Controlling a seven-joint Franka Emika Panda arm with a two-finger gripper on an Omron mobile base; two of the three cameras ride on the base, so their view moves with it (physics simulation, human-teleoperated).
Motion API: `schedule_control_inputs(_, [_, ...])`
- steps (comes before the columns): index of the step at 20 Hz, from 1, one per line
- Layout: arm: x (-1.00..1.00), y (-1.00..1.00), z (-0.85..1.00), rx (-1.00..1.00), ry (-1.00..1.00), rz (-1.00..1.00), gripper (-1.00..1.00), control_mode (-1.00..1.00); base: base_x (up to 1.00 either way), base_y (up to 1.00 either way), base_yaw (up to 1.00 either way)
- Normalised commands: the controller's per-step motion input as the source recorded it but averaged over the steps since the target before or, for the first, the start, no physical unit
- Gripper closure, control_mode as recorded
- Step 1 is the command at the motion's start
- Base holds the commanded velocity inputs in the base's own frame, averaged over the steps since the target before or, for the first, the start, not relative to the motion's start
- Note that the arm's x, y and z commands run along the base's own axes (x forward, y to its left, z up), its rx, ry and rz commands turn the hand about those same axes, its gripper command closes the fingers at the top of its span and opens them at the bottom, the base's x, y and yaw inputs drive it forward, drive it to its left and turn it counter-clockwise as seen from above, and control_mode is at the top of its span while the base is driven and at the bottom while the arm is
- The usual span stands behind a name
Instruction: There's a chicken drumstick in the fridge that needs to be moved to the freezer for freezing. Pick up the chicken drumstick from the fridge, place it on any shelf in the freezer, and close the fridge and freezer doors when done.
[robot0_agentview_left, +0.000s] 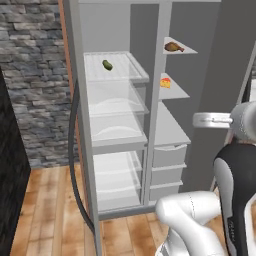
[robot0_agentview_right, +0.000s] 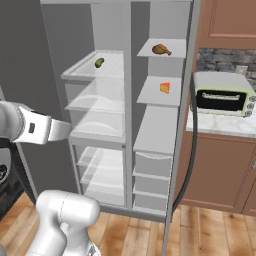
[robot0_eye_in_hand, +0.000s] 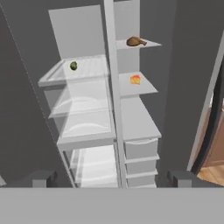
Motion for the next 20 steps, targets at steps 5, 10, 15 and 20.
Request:
schedule_control_inputs(5, [-0.43, -0.67, -0.01, 0.0, -0.13, 0.0, -1.0, -1.0, 0.0, 0.0, 0.0])
schedule_control_inputs(10, [-0.09, -0.99, -0.1, 0.03, -0.15, 0.0, -1.0, -1.0, 0.0, 0.0, 0.0])
schedule_control_inputs(15, [0.0, -1.0, -0.22, 0.04, -0.15, 0.0, -1.0, -1.0, 0.0, 0.0, 0.0])
schedule_control_inputs(20, [0.0, -0.92, -0.36, 0.0, -0.08, 0.0, -1.0, -1.0, 0.0, 0.0, 0.0])
